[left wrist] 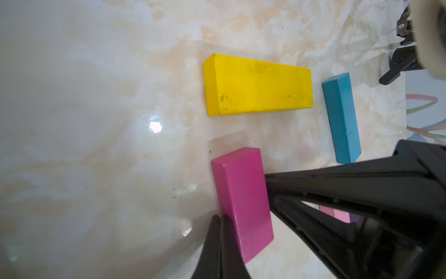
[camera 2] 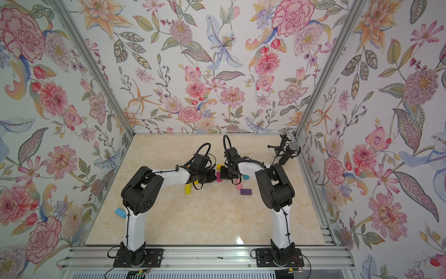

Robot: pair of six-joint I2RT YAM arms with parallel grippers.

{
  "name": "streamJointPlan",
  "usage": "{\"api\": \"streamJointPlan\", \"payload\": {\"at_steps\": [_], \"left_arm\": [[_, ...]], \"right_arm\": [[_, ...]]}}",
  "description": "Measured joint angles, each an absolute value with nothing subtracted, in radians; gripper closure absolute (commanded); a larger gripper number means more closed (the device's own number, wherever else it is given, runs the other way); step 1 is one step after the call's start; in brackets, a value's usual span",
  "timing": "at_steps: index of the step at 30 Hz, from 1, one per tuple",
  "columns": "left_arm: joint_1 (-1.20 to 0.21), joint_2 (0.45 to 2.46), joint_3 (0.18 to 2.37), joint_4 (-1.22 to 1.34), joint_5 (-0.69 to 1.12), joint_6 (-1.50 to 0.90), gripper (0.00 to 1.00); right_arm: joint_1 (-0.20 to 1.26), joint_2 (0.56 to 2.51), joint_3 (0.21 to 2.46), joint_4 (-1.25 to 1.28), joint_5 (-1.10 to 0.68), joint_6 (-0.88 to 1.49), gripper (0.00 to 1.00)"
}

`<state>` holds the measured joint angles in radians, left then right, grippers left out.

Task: Assemble the letter p with building blocks
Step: Assemble the building block at the center of the board.

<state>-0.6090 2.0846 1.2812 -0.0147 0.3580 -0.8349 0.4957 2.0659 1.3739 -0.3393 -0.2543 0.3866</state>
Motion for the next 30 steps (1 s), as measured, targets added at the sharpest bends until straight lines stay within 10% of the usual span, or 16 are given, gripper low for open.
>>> {"api": "streamJointPlan", "payload": {"at_steps": [30], "left_arm": [[-0.582, 2.089, 1.332, -0.044, 0.358, -0.827, 1.00]], "right_arm": [[0.497, 2.082, 1.390, -0.324, -0.270, 0.394, 1.00]]}}
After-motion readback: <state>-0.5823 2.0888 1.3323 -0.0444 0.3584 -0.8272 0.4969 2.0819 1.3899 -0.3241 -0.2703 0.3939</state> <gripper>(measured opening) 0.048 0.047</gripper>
